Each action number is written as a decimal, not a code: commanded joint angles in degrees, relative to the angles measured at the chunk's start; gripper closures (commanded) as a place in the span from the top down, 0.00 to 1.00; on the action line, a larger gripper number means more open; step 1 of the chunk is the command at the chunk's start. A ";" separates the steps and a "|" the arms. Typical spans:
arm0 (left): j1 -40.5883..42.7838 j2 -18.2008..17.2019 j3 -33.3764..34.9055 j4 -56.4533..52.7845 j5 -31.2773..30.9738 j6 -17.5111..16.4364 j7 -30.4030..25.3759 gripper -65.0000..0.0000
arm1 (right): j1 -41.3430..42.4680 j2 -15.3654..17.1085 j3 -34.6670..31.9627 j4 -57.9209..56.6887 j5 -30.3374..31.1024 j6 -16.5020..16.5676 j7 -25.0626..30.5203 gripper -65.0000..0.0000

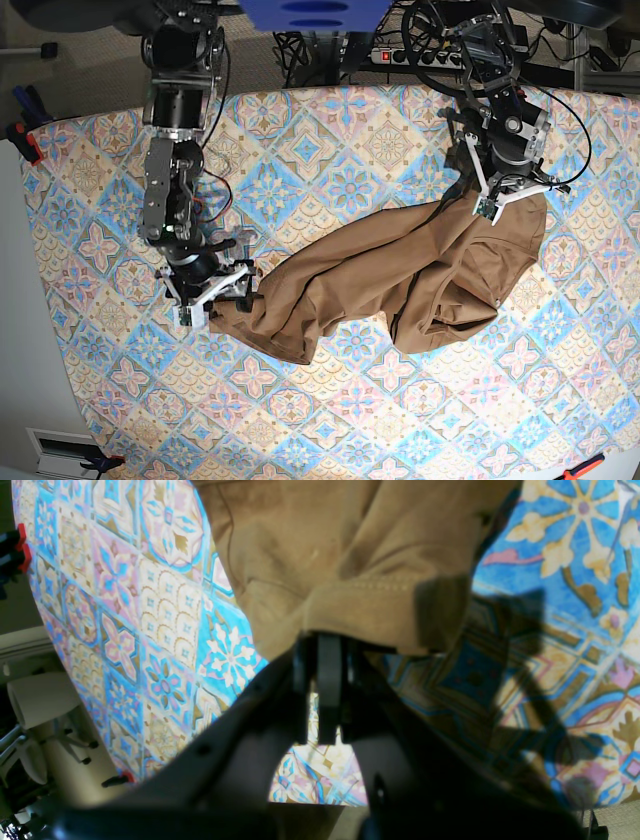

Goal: Layout the t-shirt on the table in an organized manner, then fold the t-shirt properly
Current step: 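Grasp the shirt hem with the right gripper and drag it toward the left gripper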

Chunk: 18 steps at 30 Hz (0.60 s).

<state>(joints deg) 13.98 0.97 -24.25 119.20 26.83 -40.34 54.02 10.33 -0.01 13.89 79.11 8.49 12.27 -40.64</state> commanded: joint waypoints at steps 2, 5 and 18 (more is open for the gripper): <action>-0.31 -0.14 0.12 0.94 -0.06 0.34 -0.52 0.00 | 0.88 0.14 0.75 1.02 0.61 0.34 1.65 0.64; -0.31 -0.14 0.12 0.94 -0.06 0.34 -0.52 0.00 | 0.35 0.14 2.15 0.93 0.70 0.34 1.74 0.64; -4.09 -0.40 0.21 0.94 0.20 0.34 -0.52 0.00 | 0.27 -0.12 -4.35 1.55 0.70 0.43 1.48 0.64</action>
<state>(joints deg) 9.93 0.89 -24.10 119.20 26.87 -40.32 53.98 9.23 0.32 9.67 79.40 8.27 12.01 -40.60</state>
